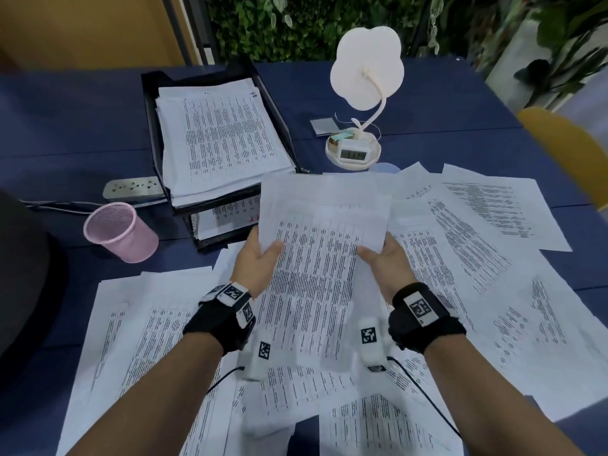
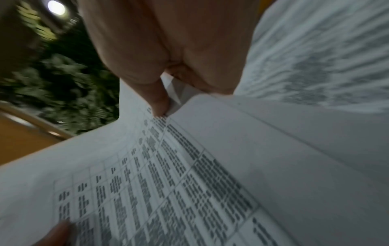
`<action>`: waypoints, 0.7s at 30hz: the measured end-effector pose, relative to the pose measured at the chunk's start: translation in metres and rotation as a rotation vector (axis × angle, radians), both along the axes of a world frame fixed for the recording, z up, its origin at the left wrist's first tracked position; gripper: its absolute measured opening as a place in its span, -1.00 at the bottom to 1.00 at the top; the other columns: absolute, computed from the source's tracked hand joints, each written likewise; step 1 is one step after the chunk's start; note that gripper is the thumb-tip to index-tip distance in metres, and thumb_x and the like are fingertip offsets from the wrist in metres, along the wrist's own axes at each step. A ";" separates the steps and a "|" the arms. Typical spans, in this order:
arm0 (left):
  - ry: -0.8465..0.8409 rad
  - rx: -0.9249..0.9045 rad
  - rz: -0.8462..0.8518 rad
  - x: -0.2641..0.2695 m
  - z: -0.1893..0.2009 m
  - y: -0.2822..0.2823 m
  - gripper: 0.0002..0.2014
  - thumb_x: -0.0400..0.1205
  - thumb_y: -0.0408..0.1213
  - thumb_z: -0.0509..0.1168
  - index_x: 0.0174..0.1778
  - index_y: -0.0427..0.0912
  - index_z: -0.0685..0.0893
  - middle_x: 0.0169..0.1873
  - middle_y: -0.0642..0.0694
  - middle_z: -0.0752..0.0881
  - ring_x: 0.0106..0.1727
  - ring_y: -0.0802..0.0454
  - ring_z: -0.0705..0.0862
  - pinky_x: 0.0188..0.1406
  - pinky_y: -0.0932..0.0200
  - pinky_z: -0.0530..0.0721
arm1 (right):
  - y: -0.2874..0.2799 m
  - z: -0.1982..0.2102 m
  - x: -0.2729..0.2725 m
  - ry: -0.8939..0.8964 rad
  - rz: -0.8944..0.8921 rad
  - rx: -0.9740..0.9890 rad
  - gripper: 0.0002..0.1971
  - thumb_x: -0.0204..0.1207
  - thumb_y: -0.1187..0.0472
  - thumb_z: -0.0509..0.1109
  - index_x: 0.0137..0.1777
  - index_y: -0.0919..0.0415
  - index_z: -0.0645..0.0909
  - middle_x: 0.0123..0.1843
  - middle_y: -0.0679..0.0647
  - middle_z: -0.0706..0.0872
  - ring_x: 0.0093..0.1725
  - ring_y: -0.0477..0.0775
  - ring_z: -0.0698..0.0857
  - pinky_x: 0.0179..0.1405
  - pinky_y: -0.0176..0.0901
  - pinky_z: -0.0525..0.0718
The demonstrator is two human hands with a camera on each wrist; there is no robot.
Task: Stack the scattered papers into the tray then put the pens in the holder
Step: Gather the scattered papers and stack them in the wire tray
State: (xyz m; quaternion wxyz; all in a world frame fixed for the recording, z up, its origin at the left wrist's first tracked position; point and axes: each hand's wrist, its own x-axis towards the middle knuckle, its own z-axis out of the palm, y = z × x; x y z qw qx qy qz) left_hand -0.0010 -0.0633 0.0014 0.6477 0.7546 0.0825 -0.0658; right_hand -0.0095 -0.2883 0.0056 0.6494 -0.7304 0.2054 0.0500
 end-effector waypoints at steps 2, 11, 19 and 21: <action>-0.096 0.031 0.062 0.005 0.016 -0.004 -0.57 0.67 -0.22 0.27 0.48 -0.07 0.41 0.27 0.02 0.65 0.26 0.10 0.63 0.31 0.11 0.56 | 0.007 0.024 0.006 -0.139 -0.041 -0.015 -0.73 0.55 0.39 0.36 0.18 0.08 0.55 0.13 0.04 0.73 0.14 0.02 0.71 0.24 -0.06 0.64; -0.354 -0.100 0.186 0.022 0.075 -0.015 -0.40 0.68 -0.24 0.25 0.57 -0.34 0.16 0.15 0.20 0.55 0.11 0.66 0.54 0.11 0.54 0.54 | 0.029 0.094 0.012 -0.506 -0.068 -0.008 -0.67 0.60 0.41 0.29 0.11 -0.08 0.39 0.00 -0.30 0.64 -0.06 -0.51 0.66 -0.06 -0.60 0.54; -0.239 -0.226 0.195 0.023 0.069 0.003 -0.62 0.54 -0.44 0.28 0.17 0.07 0.43 0.07 0.04 0.68 0.11 0.10 0.67 0.17 0.14 0.61 | 0.020 0.072 0.008 -0.355 -0.132 0.056 -0.75 0.29 0.33 0.31 -0.03 0.10 0.49 -0.10 0.01 0.68 -0.14 -0.06 0.65 -0.11 -0.17 0.63; -0.175 -0.281 0.111 0.024 0.072 0.002 -0.54 0.56 -0.55 0.27 0.32 -0.06 0.42 0.06 0.06 0.68 0.13 0.11 0.66 0.21 0.20 0.57 | 0.020 0.070 0.009 -0.329 -0.099 0.109 -0.74 0.27 0.36 0.26 -0.04 0.10 0.49 -0.11 0.00 0.68 -0.13 -0.07 0.65 -0.09 -0.21 0.62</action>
